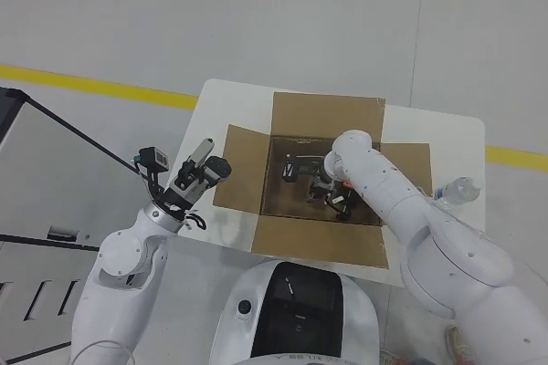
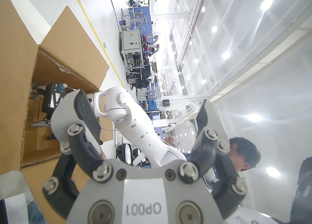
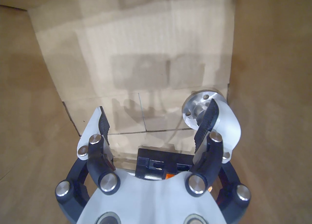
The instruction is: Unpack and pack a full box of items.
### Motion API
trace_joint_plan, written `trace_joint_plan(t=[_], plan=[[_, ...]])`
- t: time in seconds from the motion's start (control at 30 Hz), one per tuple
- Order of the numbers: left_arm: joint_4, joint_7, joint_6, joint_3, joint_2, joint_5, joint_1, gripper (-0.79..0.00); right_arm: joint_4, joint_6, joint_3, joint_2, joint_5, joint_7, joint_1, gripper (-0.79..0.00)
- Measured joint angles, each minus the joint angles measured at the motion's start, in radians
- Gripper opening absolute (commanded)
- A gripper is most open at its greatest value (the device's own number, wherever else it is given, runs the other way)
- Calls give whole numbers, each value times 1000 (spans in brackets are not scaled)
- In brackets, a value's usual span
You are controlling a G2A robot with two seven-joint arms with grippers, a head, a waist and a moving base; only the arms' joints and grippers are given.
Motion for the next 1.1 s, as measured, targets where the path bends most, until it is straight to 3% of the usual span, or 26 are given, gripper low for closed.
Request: trace_joint_plan(t=[0.53, 0.93, 1.1], plan=[[0, 0, 0, 0, 0, 0, 0, 0, 66, 83, -17, -29, -79, -15, 10, 0], [0, 0, 0, 0, 0, 0, 0, 0, 96, -23, -10, -47, -68, -82, 9, -37], [0, 0, 0, 0, 0, 0, 0, 0, 113, 14, -12, -52, -84, -77, 13, 0]])
